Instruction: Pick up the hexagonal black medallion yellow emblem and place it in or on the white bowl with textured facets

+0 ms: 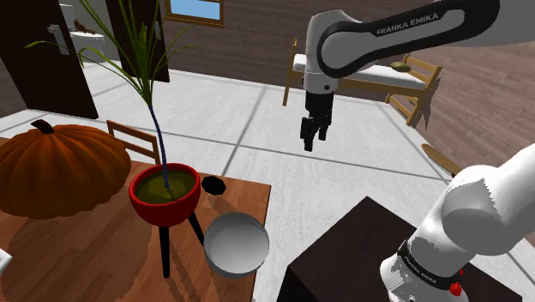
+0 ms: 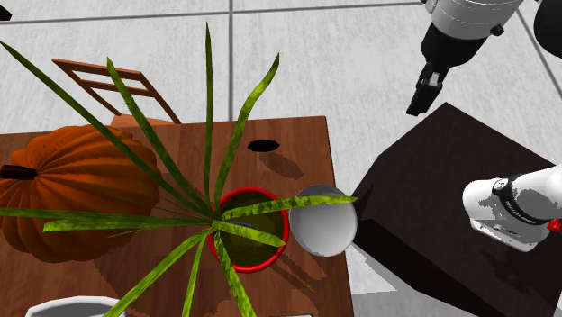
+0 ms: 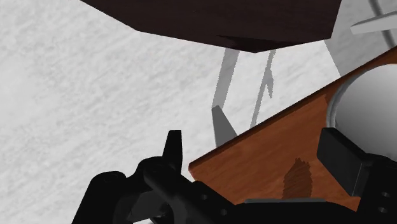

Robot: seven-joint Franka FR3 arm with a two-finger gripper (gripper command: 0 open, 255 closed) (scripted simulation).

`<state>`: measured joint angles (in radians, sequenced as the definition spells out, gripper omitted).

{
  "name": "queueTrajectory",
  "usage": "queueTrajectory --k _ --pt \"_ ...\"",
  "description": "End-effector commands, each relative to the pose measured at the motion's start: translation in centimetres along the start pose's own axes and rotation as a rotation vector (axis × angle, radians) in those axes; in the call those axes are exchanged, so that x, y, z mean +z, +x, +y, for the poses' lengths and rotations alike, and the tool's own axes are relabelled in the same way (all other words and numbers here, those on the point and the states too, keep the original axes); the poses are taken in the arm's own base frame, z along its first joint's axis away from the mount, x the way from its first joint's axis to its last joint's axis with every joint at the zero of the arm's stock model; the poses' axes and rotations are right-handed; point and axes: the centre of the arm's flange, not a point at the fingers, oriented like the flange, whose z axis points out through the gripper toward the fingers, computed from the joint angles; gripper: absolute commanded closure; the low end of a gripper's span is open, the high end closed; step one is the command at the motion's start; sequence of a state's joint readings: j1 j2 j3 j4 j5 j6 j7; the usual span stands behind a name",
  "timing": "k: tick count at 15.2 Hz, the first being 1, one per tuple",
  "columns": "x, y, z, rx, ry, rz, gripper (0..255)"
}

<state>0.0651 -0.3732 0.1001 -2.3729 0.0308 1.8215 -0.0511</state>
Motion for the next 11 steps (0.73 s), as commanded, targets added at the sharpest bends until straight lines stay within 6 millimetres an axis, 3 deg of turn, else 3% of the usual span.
queueTrajectory --k 1,11 --pt "1.4 2.3 -0.7 -0.038 -0.006 0.002 0" --pt "7.1 13.5 -4.9 -0.222 -0.039 0.008 0"
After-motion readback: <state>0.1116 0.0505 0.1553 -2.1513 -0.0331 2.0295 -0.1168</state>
